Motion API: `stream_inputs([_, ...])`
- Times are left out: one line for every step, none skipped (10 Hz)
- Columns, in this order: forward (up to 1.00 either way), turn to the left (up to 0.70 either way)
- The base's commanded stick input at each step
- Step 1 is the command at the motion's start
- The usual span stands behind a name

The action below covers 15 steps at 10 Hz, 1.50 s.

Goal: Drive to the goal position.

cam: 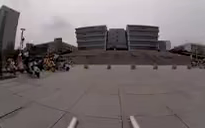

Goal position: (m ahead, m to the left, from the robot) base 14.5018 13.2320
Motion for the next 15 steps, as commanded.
stream_inputs([1.0, 0.0])
stream_inputs([1.0, 0.0])
stream_inputs([1.0, 0.0])
stream_inputs([1.0, 0.0])
stream_inputs([1.0, 0.0])
stream_inputs([1.0, 0.0])
stream_inputs([1.0, 0.0])
stream_inputs([1.0, 0.0])
stream_inputs([1.0, 0.0])
stream_inputs([1.0, 0.0])
stream_inputs([1.0, 0.0])
stream_inputs([1.0, 0.0])
stream_inputs([1.0, 0.0])
stream_inputs([1.0, 0.0])
stream_inputs([1.0, 0.0])
